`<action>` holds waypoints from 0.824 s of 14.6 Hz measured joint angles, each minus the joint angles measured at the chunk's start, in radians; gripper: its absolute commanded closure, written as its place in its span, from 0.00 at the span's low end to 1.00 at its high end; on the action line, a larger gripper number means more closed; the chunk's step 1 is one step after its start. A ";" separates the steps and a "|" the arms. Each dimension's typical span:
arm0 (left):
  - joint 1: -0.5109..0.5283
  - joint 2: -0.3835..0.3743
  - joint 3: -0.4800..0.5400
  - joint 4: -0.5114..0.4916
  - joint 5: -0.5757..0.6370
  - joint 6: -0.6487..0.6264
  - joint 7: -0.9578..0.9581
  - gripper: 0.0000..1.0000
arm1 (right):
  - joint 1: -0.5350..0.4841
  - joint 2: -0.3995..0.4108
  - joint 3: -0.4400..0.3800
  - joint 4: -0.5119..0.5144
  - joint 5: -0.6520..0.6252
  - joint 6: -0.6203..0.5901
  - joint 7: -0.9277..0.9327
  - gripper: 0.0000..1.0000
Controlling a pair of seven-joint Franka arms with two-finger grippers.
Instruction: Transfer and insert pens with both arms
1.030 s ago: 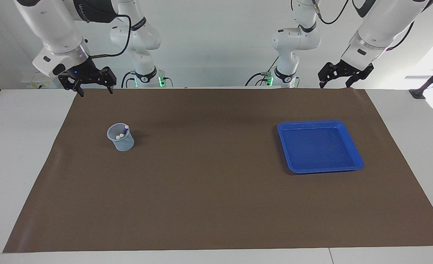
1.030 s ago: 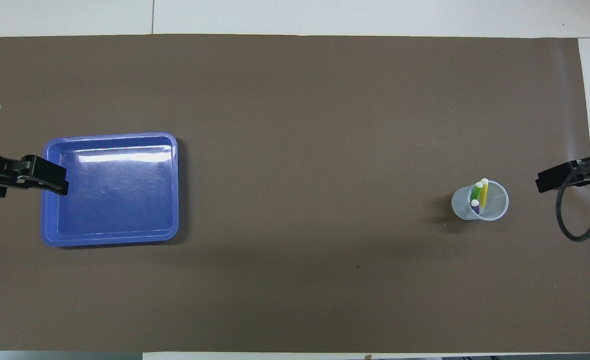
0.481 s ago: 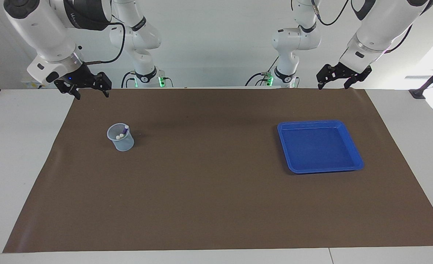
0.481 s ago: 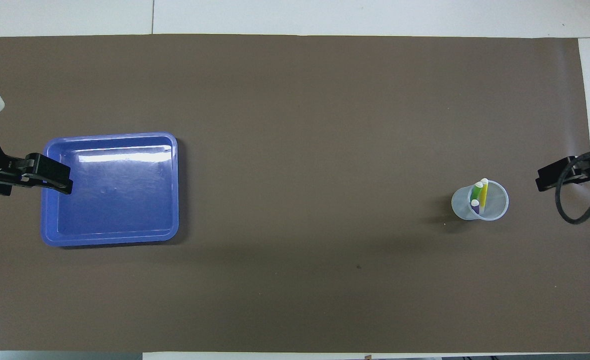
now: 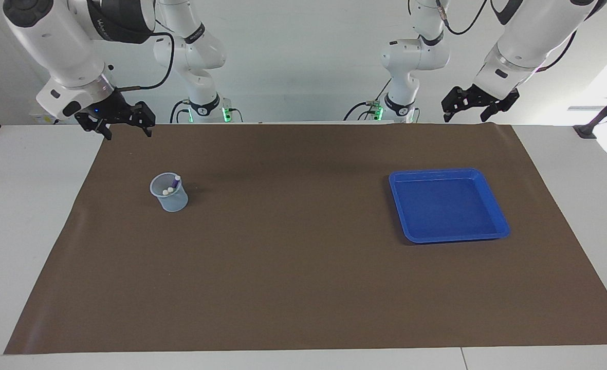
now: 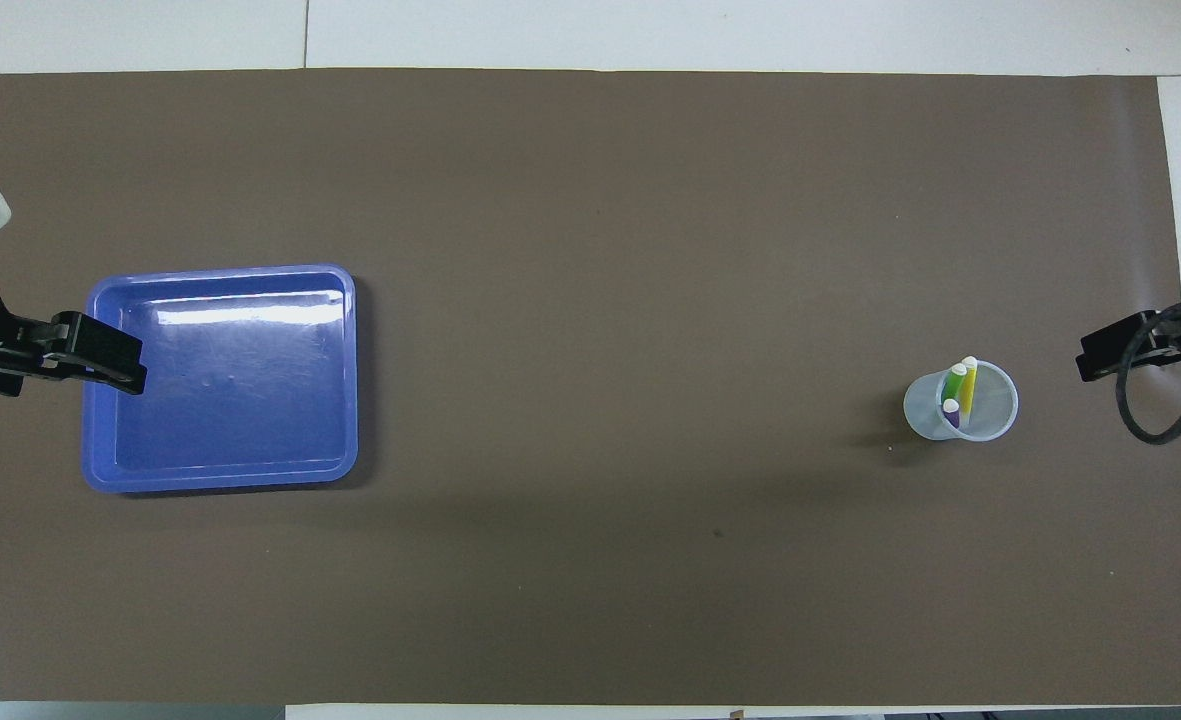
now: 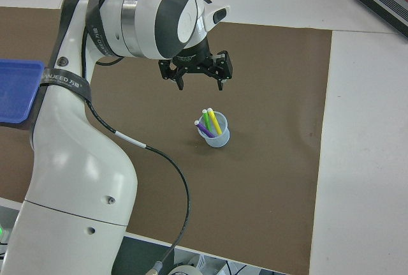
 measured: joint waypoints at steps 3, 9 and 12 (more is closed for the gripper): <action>-0.001 0.000 0.000 0.000 0.000 0.010 0.000 0.00 | -0.001 0.000 -0.002 0.001 0.000 0.000 0.000 0.00; -0.004 0.000 0.000 0.000 0.000 0.022 0.000 0.00 | -0.001 0.001 -0.002 0.005 0.000 0.000 0.000 0.00; -0.005 0.000 0.000 0.000 0.000 0.028 0.000 0.00 | -0.001 0.002 -0.003 0.007 0.000 0.009 0.000 0.00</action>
